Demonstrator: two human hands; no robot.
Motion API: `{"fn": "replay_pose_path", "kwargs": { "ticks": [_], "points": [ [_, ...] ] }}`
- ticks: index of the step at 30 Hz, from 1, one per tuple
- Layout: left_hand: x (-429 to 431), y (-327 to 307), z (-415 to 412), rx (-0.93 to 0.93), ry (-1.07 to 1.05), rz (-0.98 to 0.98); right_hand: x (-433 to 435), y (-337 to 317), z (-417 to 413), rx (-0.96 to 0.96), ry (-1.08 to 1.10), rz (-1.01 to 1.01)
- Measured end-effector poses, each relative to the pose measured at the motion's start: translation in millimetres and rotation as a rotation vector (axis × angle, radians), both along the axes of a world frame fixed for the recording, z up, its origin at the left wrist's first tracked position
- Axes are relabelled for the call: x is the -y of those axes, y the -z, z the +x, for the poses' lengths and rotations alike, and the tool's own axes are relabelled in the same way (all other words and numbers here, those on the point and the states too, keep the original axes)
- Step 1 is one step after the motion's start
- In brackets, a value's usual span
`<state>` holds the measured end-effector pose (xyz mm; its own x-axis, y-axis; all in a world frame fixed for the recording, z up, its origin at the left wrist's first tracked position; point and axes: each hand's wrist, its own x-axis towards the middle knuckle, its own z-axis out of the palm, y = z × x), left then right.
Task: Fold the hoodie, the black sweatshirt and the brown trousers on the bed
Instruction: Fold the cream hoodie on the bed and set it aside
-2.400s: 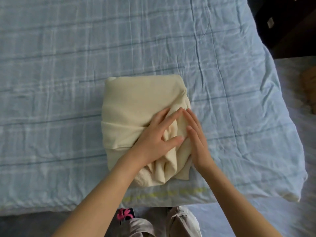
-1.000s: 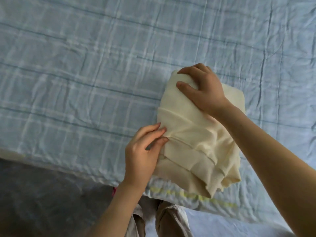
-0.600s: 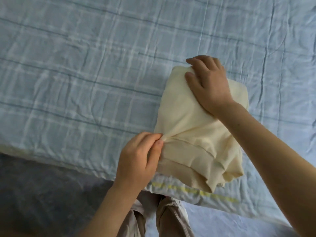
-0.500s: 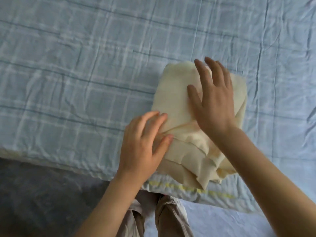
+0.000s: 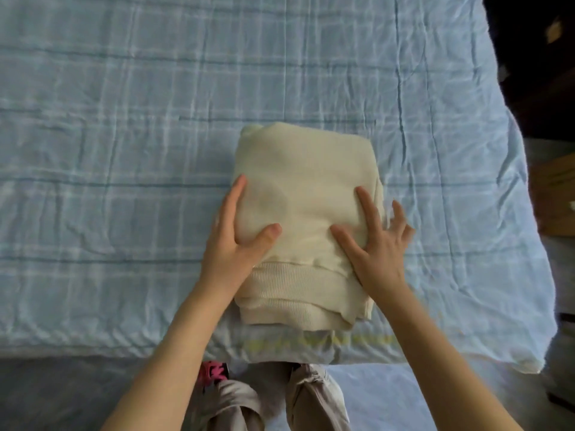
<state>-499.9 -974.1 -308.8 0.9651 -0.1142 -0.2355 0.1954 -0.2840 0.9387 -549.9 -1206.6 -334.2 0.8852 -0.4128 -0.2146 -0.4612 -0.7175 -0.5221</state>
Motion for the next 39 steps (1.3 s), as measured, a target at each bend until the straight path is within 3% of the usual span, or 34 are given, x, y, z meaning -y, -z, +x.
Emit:
{"fn": "replay_pose_path", "kwargs": {
  "ticks": [4, 8, 10, 18, 24, 32, 39],
  "points": [
    [-9.5, 17.9, 9.6, -0.082, 0.061, -0.076, 3.9, -5.6, -9.7, -0.001, -0.006, 0.204],
    [-10.6, -7.2, 11.5, -0.157, 0.091, -0.136, 6.7, -43.6, -14.2, 0.011, 0.116, 0.728],
    [-15.0, -38.2, 3.8, -0.185, 0.093, -0.171, 1.3, -74.5, -24.5, 0.021, 0.17, 0.884],
    [-38.0, -205.2, -26.9, -0.067, 0.229, -0.249, -30.1, -243.2, -86.4, 0.334, 0.239, 0.786],
    [-35.4, -309.4, -15.7, 0.002, 0.374, -0.277, -38.3, -350.9, -105.1, 0.455, 0.297, 0.723],
    [4.8, -317.4, 11.6, -0.041, 0.381, -0.284, -0.3, -362.9, -82.9, 0.467, 0.343, 0.703],
    [109.3, -283.6, 80.8, -0.133, 0.296, -0.253, 116.4, -325.8, 5.0, 0.365, 0.288, 0.689]
  ]
}}
